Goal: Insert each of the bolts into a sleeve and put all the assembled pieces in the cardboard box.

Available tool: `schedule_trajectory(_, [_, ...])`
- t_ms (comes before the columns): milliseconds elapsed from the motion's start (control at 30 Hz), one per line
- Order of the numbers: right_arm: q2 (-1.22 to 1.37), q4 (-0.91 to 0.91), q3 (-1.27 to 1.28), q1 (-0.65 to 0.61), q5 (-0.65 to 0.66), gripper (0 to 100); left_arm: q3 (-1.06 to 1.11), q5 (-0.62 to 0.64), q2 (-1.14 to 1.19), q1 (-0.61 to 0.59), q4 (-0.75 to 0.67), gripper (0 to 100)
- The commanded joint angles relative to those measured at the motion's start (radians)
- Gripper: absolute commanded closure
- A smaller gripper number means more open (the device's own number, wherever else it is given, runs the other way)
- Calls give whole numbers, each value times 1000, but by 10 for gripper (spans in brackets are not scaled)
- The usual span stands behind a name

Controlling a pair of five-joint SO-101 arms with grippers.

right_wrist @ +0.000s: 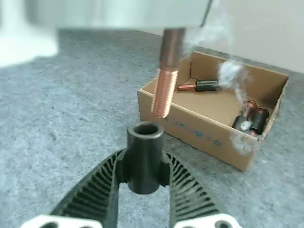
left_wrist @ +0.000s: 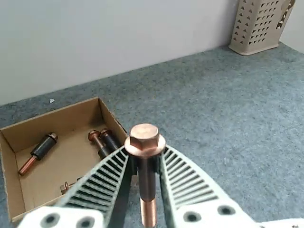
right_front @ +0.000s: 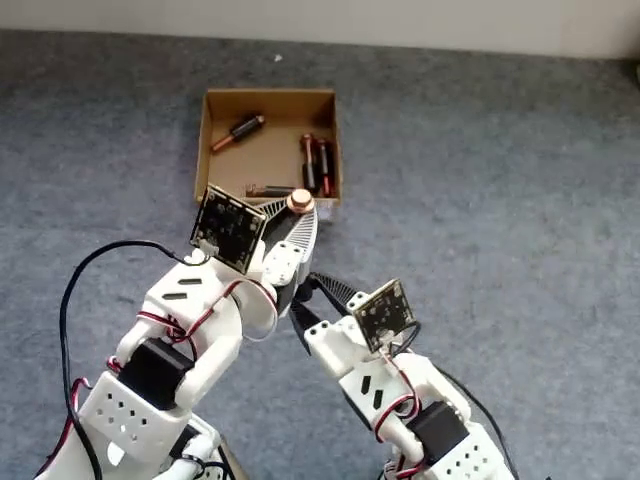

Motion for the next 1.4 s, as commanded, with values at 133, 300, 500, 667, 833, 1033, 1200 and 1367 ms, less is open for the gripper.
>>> schedule_trajectory(133, [-27,-1,110,-13,18,994,-19,8,-18,13,-34,995])
schedule_trajectory(300, [-27,-4,110,-8,17,994,-18,8,-88,19,-29,995])
schedule_trajectory(500, [-28,-7,111,-12,15,994,25,9,-292,42,23,995])
schedule_trajectory(667, [-28,-7,110,-12,15,994,108,9,-340,125,21,994])
schedule_trajectory(833, [-30,-7,110,-8,15,994,147,9,-341,131,21,994])
schedule_trajectory(1033, [-30,-7,108,-8,15,994,180,9,-348,130,21,994])
schedule_trajectory(1200, [-30,-7,108,-7,15,994,180,9,-348,101,43,994])
schedule_trajectory(1367, [-30,-7,108,-7,15,994,177,9,-348,36,43,994])
